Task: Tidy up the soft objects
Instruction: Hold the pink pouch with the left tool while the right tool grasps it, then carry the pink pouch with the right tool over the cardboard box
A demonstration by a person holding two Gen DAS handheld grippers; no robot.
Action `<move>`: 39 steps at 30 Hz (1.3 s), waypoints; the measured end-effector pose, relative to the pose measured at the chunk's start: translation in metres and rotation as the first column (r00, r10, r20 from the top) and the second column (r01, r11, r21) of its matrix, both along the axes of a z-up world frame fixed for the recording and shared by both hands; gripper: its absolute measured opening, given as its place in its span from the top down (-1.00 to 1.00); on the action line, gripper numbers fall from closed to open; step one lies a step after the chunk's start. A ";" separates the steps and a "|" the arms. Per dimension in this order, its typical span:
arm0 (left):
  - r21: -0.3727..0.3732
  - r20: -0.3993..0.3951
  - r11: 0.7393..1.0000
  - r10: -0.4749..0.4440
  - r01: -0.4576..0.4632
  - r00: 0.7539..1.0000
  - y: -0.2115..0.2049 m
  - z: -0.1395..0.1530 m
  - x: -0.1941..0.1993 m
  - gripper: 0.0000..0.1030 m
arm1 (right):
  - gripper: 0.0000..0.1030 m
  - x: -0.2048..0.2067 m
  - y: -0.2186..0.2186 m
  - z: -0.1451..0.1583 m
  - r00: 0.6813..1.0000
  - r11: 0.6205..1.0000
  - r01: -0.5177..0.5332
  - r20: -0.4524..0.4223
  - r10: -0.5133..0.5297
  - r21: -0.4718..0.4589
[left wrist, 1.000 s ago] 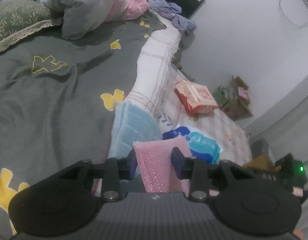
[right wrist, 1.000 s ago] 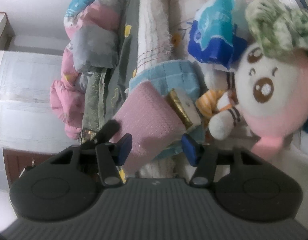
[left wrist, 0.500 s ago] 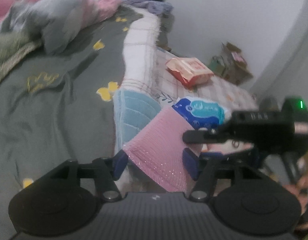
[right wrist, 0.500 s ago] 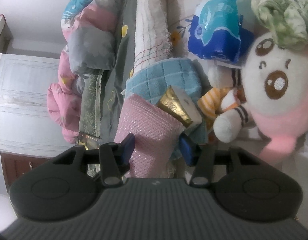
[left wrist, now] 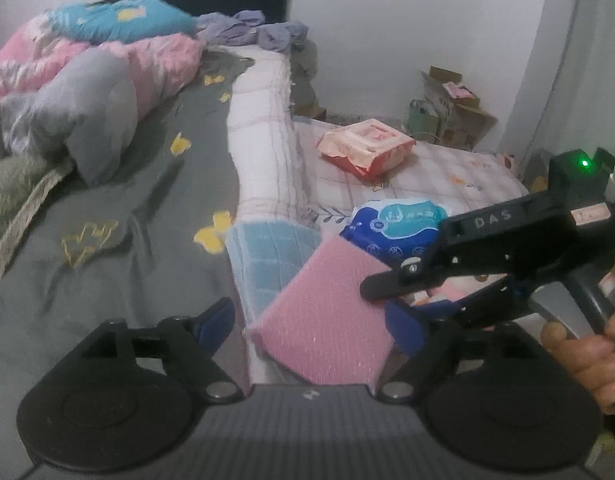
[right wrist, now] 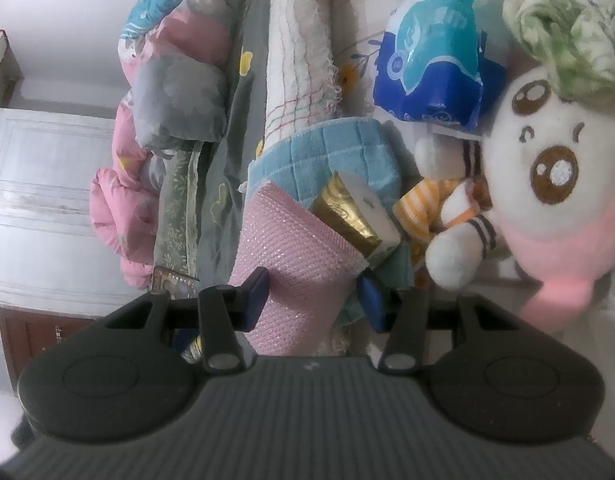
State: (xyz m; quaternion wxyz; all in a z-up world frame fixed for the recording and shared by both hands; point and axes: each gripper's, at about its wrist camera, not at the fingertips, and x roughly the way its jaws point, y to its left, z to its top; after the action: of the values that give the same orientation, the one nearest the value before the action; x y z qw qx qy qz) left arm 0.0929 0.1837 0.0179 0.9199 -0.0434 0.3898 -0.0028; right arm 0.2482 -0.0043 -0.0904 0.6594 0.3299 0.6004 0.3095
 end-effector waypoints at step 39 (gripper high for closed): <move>-0.076 0.054 0.985 -0.153 0.157 0.987 -0.078 0.054 0.008 -0.58 | 0.19 -0.028 -0.077 0.084 0.981 0.997 0.026 0.192 -0.041 0.078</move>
State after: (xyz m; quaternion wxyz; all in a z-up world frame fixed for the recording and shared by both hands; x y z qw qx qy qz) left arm 0.1010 0.1062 0.0715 0.9235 -0.0498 0.3694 -0.0909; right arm 0.2198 -0.0815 -0.0068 0.7069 0.3330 0.5157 0.3514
